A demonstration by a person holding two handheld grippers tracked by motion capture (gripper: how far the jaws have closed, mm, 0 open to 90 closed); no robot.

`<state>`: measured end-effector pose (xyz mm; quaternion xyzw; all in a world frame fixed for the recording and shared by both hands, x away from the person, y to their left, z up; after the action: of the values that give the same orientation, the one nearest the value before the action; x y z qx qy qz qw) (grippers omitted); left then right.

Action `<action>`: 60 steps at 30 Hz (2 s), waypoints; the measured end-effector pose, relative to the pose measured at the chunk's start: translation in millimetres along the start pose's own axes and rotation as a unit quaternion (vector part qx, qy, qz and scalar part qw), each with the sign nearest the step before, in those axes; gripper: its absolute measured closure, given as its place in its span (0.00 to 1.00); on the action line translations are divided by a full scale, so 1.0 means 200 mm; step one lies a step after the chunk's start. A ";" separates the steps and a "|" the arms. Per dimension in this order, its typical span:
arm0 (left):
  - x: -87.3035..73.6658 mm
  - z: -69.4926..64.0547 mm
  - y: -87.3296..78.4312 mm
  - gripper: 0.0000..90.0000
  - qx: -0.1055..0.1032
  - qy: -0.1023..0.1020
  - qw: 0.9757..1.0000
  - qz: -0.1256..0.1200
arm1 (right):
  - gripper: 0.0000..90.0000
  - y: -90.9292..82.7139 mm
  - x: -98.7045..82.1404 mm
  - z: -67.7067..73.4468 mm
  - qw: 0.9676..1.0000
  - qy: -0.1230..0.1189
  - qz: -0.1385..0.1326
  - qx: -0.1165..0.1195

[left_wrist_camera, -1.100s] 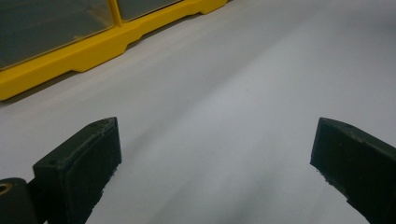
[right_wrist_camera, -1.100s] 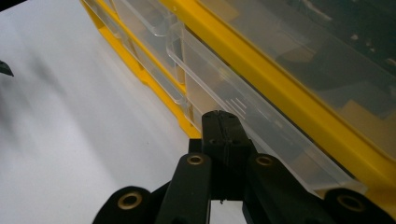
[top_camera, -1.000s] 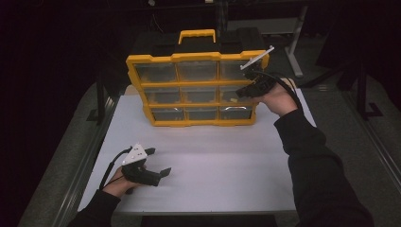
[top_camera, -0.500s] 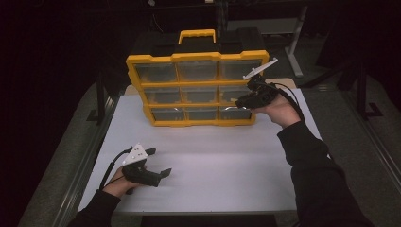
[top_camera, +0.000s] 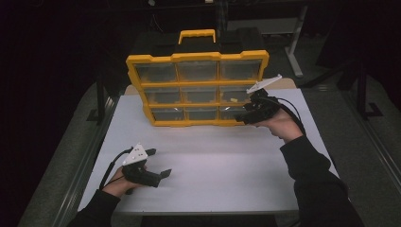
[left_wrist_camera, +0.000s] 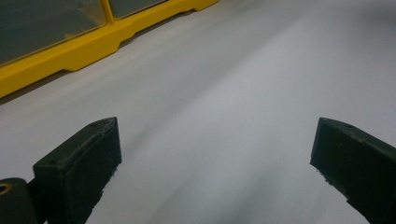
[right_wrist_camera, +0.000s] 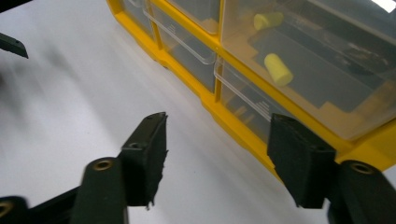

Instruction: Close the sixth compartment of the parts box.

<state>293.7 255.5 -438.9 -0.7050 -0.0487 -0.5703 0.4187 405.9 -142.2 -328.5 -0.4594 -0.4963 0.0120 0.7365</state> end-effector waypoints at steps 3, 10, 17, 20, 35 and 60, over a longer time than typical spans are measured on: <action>0.00 0.00 0.00 0.01 0.001 -0.002 1.000 0.001 | 0.34 0.00 -0.03 0.01 1.000 -0.002 -0.011 -0.001; 0.00 0.00 0.00 0.01 -0.001 0.001 1.000 0.002 | 0.24 0.00 -0.11 0.04 0.999 0.009 -0.033 0.005; 0.00 0.00 -0.01 0.01 -0.001 0.001 1.000 0.002 | 0.15 0.02 -0.20 0.07 0.999 0.012 -0.040 0.003; 0.00 0.00 -0.01 0.01 -0.001 0.001 1.000 0.001 | 0.14 0.03 -0.23 0.09 0.999 0.014 -0.041 -0.001; 0.00 0.00 -0.01 0.01 -0.003 0.001 1.000 0.002 | 0.01 0.07 -0.40 0.13 0.999 0.013 -0.040 -0.008; 0.00 0.00 -0.01 0.01 -0.005 0.003 1.000 0.001 | 0.00 0.08 -0.71 0.19 0.999 0.029 -0.045 -0.010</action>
<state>292.7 256.2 -438.0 -0.7052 -0.0436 -0.5722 0.4164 312.9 -175.3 -437.9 -0.4445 -0.4949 -0.0396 0.7456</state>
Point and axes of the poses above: each handheld gripper's, and its own axes: y roughly forward along the jaws, x roughly out of its top, z roughly to its left, the point moved 1 cm from there along y, roughly forward along the jaws, and after that the axes turned 2 degrees about x, right-handed, at the moved point
